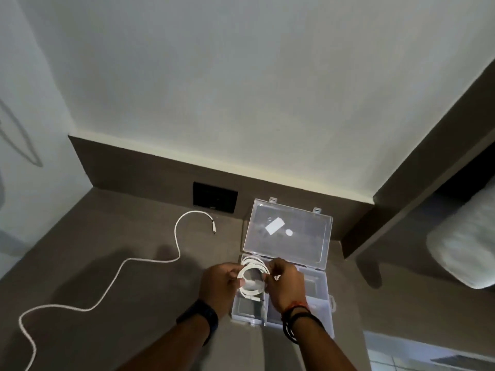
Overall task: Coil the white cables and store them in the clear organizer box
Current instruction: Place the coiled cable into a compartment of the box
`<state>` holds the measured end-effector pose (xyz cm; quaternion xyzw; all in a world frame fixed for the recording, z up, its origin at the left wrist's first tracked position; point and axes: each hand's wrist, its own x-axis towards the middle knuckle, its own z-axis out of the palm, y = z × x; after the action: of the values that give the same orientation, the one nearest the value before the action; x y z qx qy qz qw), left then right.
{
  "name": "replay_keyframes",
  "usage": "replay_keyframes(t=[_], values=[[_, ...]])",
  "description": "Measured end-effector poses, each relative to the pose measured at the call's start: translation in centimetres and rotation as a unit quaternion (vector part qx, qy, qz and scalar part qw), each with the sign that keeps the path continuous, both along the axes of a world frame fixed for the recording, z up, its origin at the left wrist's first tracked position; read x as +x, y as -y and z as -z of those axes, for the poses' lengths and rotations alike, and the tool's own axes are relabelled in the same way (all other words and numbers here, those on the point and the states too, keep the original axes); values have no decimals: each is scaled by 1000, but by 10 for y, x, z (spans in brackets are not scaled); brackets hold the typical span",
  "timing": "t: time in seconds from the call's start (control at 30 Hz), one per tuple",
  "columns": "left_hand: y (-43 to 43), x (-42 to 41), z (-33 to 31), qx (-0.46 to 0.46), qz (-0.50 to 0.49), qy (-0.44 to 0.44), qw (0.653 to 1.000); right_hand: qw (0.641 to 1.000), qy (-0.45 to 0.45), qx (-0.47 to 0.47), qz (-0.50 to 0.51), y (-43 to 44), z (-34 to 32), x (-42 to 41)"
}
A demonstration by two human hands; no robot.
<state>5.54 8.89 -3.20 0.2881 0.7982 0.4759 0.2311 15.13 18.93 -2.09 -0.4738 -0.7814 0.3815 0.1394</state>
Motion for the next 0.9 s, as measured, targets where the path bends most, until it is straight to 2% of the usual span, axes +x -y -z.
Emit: replay_keyframes(t=[0.13, 0.27, 0.4, 0.53, 0.63, 0.77, 0.9], values=[[-5, 4, 18, -8, -39, 16, 999, 1000, -4, 5, 21, -2, 27, 0], [-9, 2, 23, -4, -34, 17, 999, 999, -22, -2, 41, -2, 32, -4], [-9, 4, 26, -15, -44, 7, 999, 999, -23, 31, 20, 2, 33, -1], [4, 12, 35, -48, -6, -57, 997, 990, 69, 117, -36, 10, 34, 10], [11, 13, 41, -84, 46, -157, 983, 967, 141, 196, -87, 12, 32, 17], [13, 11, 37, -128, 107, -289, 943, 923, 222, 273, -158, 14, 30, 20], [19, 12, 30, -172, 170, -392, 888, 890, 263, 316, -199, 18, 28, 23]])
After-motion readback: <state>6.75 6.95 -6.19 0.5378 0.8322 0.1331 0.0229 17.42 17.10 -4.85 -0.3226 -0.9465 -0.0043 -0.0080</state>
